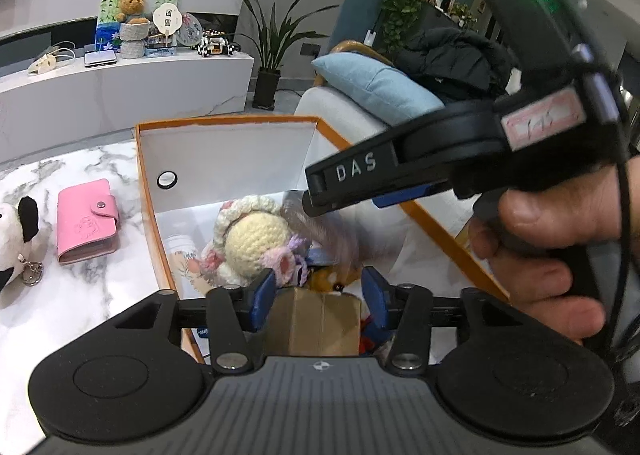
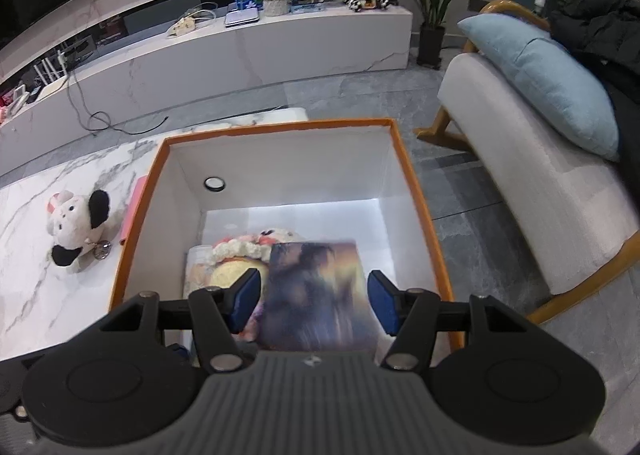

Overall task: Organize objects
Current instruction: 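Open the left tool to drop the cardboard box while the right tool releases the book into the box, then withdraw both open tools from the box toward the panda plush and pink wallet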

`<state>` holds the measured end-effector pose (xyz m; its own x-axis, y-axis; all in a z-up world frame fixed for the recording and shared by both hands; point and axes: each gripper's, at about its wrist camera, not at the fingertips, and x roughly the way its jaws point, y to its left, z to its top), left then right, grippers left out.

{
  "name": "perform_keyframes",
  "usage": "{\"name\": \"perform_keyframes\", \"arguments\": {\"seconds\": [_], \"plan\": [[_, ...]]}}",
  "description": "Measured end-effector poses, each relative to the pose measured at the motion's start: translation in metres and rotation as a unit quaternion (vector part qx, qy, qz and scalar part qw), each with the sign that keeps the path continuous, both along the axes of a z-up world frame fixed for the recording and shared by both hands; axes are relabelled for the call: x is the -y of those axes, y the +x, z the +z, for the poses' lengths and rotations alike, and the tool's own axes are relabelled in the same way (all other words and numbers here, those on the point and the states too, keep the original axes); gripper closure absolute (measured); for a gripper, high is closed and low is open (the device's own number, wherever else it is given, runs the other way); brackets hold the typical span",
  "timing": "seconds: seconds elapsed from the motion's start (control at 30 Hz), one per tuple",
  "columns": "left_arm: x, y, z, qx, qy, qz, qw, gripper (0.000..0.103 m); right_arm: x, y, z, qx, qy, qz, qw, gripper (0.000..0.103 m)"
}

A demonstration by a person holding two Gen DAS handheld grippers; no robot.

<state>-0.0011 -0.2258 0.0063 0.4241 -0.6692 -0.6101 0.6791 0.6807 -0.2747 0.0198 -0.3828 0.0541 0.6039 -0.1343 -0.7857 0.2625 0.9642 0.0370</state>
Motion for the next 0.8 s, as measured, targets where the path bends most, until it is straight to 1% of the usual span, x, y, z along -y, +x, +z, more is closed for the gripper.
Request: {"name": "perform_keyframes", "arguments": {"seconds": [0.03,0.37,0.8], "plan": [[-0.001,-0.001,0.001,0.002,-0.001,0.001,1.0,0.038,0.0,0.0,0.0,0.001,-0.005,-0.002,1.0,0.036],[-0.005,0.0,0.003,0.002,-0.008,0.002,1.0,0.038,0.0,0.001,0.003,0.006,-0.004,-0.008,1.0,0.033],[-0.028,0.005,0.018,0.009,-0.038,0.023,0.9989,0.038,-0.011,0.004,0.006,0.013,-0.006,0.0,1.0,0.031]]}}
